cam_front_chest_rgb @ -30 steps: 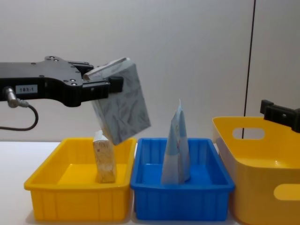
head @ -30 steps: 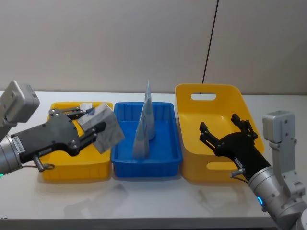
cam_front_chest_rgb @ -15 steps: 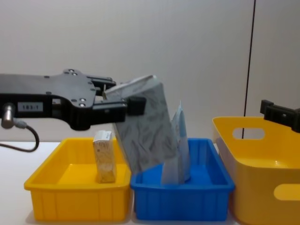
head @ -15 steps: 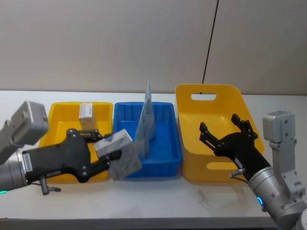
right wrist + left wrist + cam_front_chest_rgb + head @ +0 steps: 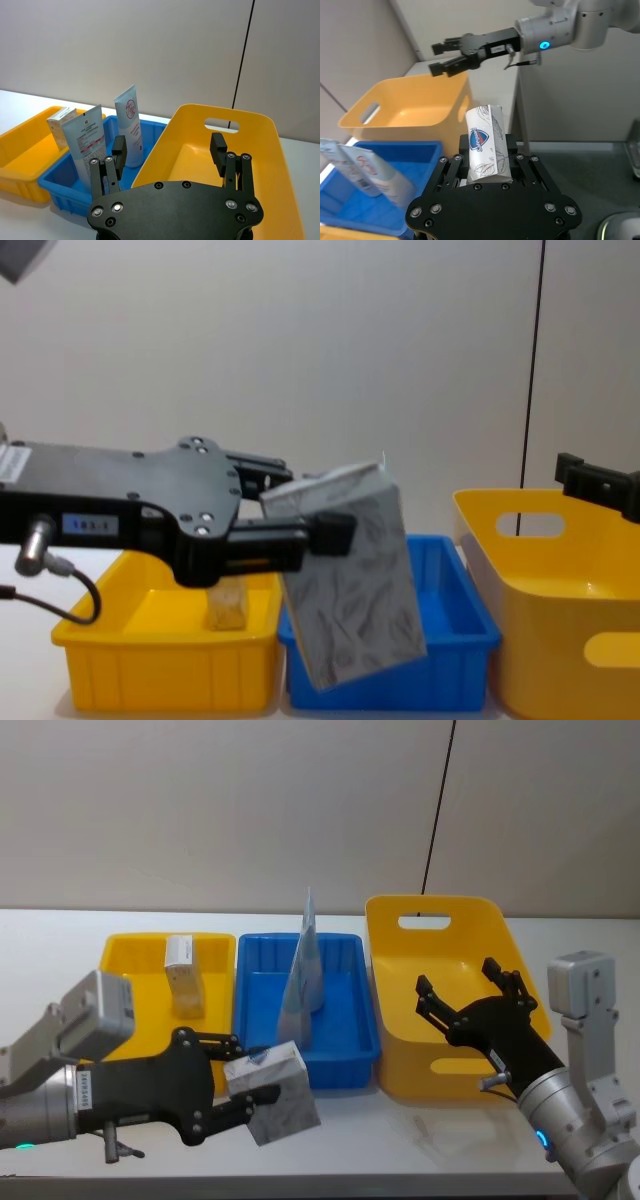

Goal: Bimanual collaborative sorting of washing and personal care products

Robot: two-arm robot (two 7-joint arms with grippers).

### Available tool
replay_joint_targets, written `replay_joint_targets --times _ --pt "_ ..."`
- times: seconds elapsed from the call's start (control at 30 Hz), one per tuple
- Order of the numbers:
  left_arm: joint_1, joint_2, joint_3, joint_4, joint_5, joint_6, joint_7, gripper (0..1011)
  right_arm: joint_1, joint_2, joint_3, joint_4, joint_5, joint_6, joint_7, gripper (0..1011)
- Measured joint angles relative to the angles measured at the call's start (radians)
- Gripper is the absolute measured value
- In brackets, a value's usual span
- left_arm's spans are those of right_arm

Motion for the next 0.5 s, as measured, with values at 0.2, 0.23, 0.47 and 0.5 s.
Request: replay_joint_targets --times 0.2,0.23,0.47,0.5 --pt "-0.018 -0.007 0.034 0.016 0.008 -0.004 -0.029 365 0.0 0.0 0.0 0.0 0.0 0.0 0.0 1002" --pt "-0.02 -0.008 0.037 0.018 0.009 -0.004 -0.033 365 0.0 0.0 0.0 0.0 0.0 0.0 0.0 1002" --pt "-0.038 -0.02 0.065 0.037 0.016 -0.007 -0.051 366 0.0 0.0 0.0 0.0 0.0 0.0 0.0 1002" --pt "-0.041 -0.022 0.069 0.038 0.016 -0.008 -0.052 365 0.0 0.0 0.0 0.0 0.0 0.0 0.0 1002"
